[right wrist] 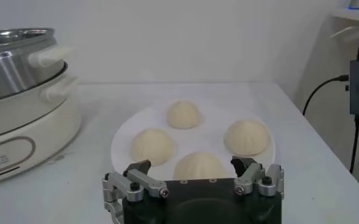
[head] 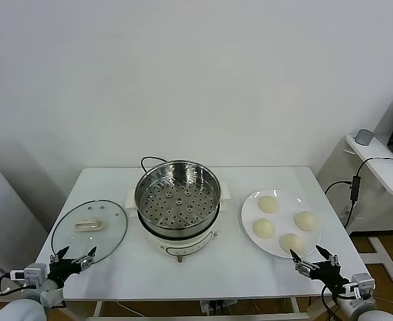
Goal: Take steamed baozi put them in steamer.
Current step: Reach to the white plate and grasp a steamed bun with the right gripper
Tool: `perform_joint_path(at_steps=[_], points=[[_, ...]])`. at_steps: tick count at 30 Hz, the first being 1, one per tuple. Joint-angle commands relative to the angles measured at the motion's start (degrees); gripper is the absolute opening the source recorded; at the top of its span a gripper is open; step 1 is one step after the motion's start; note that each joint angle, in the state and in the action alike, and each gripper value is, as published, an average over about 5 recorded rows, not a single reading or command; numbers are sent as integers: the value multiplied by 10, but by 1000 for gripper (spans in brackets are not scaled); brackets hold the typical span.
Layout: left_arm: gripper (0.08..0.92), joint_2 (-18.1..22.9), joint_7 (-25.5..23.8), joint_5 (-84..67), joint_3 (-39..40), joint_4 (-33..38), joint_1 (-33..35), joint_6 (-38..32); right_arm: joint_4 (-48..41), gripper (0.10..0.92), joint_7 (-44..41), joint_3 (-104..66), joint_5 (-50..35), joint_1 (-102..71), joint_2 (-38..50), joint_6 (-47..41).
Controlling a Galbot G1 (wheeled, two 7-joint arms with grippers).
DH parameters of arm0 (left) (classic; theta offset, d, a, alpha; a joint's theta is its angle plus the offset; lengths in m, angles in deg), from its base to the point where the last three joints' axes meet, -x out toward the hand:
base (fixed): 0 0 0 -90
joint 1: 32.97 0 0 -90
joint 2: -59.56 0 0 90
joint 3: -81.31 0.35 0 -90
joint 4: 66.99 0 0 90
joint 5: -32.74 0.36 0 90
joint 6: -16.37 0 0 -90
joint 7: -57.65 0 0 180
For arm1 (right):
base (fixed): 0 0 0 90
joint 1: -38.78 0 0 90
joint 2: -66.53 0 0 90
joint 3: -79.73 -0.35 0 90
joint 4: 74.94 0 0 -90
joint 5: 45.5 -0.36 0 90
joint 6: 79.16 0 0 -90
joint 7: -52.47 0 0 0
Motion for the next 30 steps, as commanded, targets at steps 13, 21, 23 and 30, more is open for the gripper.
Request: perform_joint_path(at_steps=[13,21,23,30], points=[[823,-1,1,2,2,0,-1,2,2,823,2,1,1,0,0,-1],[823,-1,1,2,2,3,0,2,5,823,0,0,2,-2,4,-3],[823,-1,2,2,2,4,0,2,5,823,-3,0,3,-1,4,-2],[823,-2,2,2,-1,7,3,2,1,823,-18,-20,135,28,9,29]])
